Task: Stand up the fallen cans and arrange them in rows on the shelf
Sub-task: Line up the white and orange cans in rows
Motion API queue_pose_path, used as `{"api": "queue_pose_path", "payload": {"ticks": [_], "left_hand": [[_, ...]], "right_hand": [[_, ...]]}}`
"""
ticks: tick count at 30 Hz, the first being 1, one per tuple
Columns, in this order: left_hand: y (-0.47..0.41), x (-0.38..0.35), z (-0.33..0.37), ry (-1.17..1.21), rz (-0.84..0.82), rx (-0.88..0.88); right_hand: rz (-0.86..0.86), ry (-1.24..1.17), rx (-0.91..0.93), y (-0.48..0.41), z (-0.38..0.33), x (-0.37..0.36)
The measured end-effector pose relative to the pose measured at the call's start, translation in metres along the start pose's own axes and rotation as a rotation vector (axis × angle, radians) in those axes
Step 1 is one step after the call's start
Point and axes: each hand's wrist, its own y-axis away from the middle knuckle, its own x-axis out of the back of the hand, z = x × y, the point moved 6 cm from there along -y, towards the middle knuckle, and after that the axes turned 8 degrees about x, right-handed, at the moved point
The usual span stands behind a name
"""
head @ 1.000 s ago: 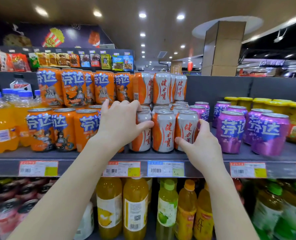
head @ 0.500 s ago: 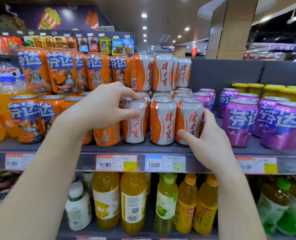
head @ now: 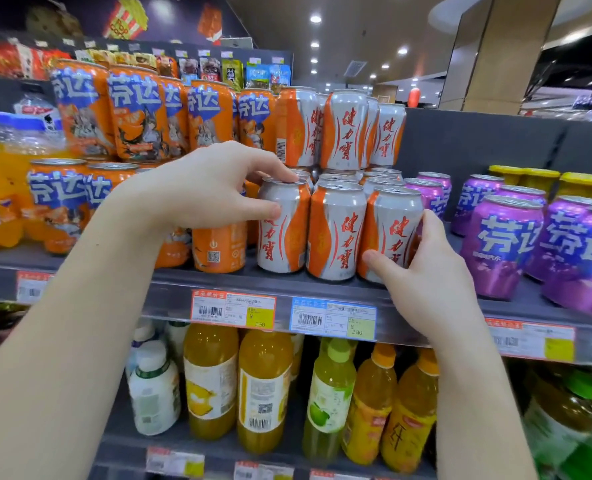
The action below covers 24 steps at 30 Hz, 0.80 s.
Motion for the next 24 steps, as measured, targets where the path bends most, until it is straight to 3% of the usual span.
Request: {"api": "queue_pose_path", "payload": {"ticks": [4, 10, 24], "left_hand": [[-0.001, -0.003, 0.001, -0.055, -0.004, 0.004], [-0.009, -0.009, 0.041, -0.107, 0.188, -0.071], [-0.026, -0.021, 0.049, -0.182, -0.094, -0.145]], "right_hand": [[0.01, 0.018, -0.022, 0.001, -0.002, -0.003], [0.008, 0.017, -0.019, 0.002, -0.002, -0.002], [-0.104, -0.099, -0.023, -0.003, -0.002, 0.004]]}}
